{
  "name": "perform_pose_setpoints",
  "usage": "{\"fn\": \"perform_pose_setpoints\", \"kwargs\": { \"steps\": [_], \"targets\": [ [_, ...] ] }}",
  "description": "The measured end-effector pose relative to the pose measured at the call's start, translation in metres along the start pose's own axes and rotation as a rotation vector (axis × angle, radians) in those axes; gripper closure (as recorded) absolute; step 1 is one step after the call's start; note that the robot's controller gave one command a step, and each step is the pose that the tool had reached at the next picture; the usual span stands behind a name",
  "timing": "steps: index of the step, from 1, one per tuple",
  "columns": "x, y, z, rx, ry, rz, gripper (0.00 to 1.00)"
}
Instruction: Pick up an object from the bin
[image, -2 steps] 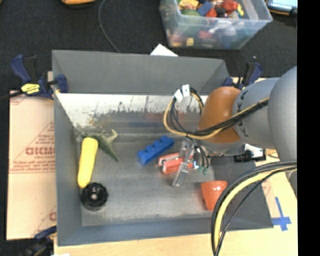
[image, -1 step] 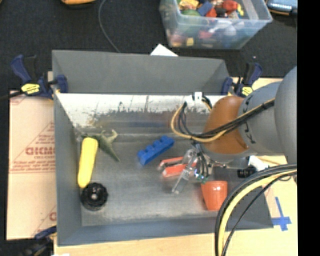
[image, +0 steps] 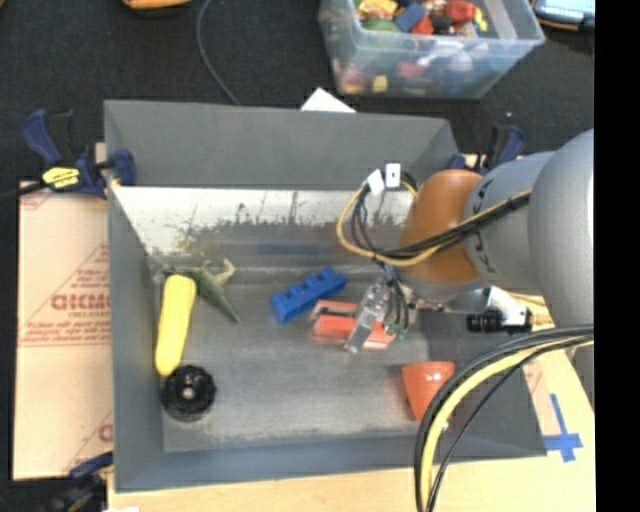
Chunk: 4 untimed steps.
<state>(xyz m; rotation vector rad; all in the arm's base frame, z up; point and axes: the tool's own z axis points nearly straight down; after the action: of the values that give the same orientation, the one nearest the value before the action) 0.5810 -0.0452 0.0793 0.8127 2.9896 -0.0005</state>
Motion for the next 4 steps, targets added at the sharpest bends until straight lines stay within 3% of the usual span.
{"fn": "perform_pose_setpoints", "kwargs": {
  "steps": [1, 2, 3, 4],
  "targets": [
    [0.0, 0.0, 0.0, 0.0, 0.0, -0.002, 1.0],
    [0.002, 0.002, -0.085, 0.004, 0.012, -0.021, 1.0],
    [0.003, 0.003, -0.032, 0.002, 0.0, 0.023, 1.0],
    [0.014, 0.01, -0.088, 0.004, 0.008, 0.031, 1.0]
  ]
}}
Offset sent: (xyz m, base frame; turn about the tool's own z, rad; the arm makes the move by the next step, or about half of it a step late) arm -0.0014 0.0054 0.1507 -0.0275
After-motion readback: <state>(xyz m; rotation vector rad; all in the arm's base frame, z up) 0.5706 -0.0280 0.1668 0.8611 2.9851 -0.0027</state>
